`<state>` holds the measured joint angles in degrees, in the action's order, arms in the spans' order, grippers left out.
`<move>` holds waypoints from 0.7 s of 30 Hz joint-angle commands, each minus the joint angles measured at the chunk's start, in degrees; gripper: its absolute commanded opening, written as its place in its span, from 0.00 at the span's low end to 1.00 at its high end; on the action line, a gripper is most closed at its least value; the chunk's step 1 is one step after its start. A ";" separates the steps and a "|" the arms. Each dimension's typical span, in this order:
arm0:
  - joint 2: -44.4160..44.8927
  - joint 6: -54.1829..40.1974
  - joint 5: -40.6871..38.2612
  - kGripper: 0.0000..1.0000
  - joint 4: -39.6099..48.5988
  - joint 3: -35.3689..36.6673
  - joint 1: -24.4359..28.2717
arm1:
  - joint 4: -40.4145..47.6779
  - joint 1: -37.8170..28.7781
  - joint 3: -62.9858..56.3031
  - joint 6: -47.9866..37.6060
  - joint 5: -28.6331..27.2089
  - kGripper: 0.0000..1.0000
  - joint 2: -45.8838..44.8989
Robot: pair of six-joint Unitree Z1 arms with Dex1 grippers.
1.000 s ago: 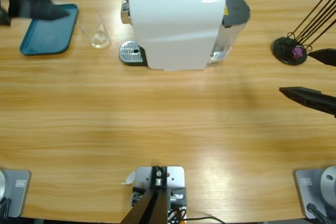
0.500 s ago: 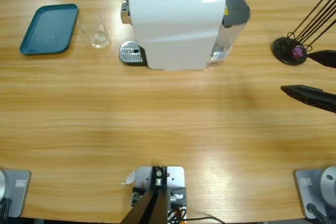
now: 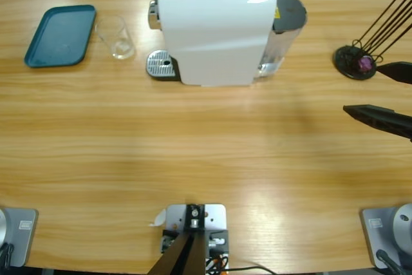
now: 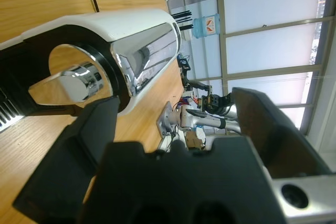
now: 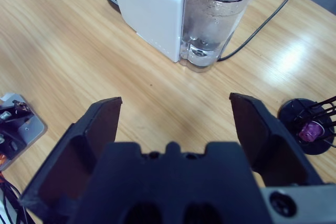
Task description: Pour coffee
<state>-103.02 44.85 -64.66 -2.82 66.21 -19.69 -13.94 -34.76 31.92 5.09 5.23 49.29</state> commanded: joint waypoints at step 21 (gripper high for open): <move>-9.27 1.68 -2.22 0.77 -4.44 3.15 -1.52 | -0.30 -0.48 -0.80 -0.61 -0.58 0.87 1.51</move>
<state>-108.00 45.43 -65.86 -5.66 69.00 -20.00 -13.94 -34.76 31.92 5.09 5.23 49.34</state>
